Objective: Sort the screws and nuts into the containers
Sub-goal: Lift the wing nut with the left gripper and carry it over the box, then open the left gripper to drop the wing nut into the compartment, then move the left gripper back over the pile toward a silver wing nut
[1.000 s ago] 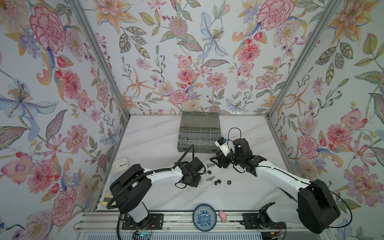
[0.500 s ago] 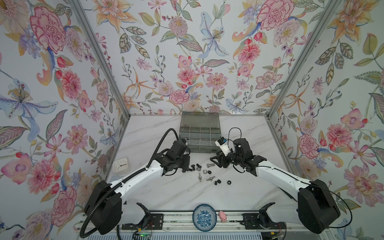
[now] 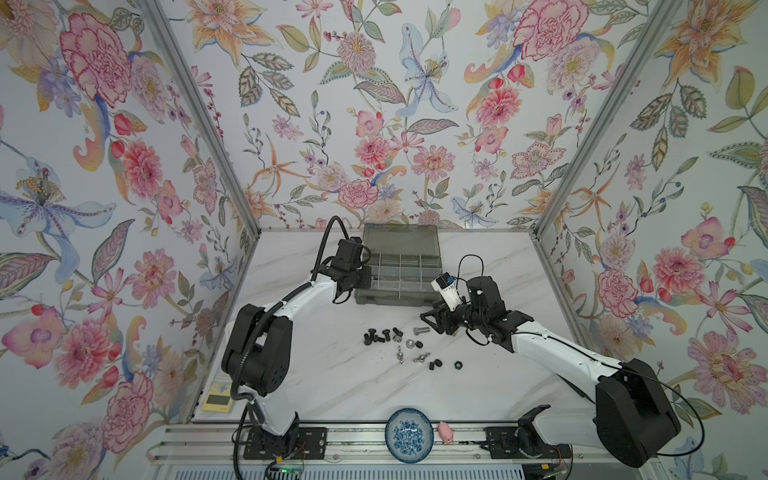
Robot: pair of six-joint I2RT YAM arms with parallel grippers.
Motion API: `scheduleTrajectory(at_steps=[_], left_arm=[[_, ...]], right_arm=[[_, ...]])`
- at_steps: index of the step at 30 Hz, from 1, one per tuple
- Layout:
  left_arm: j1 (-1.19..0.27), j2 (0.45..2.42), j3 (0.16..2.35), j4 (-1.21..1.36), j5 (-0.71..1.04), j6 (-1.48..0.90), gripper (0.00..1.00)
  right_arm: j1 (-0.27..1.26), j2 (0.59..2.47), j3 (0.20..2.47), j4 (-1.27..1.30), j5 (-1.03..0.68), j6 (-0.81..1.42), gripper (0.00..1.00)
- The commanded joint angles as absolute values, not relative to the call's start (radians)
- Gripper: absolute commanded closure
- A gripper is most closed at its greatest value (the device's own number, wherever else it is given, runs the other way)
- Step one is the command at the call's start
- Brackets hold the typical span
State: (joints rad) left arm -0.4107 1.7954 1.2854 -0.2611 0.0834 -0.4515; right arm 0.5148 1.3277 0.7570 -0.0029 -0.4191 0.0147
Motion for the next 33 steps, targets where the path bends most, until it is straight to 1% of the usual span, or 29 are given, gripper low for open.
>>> scheduleTrajectory(at_steps=[1, 5, 17, 33], left_arm=[[-0.394, 1.851, 1.36, -0.207, 0.141, -0.418, 1.0], [-0.382, 1.911, 1.397, -0.193, 0.148, -0.426, 1.0], [-0.378, 1.99, 1.446, -0.202, 0.175, -0.429, 1.0], [-0.378, 1.934, 1.4, -0.228, 0.17, -0.425, 1.0]], right_arm=[[0.515, 1.307, 0.75, 0.014, -0.4, 0.036, 0.35], [0.518, 1.308, 0.752, 0.009, -0.399, 0.039, 0.35], [0.519, 1.296, 0.75, 0.001, -0.391, 0.041, 0.35], [0.521, 1.299, 0.751, 0.001, -0.394, 0.042, 0.34]])
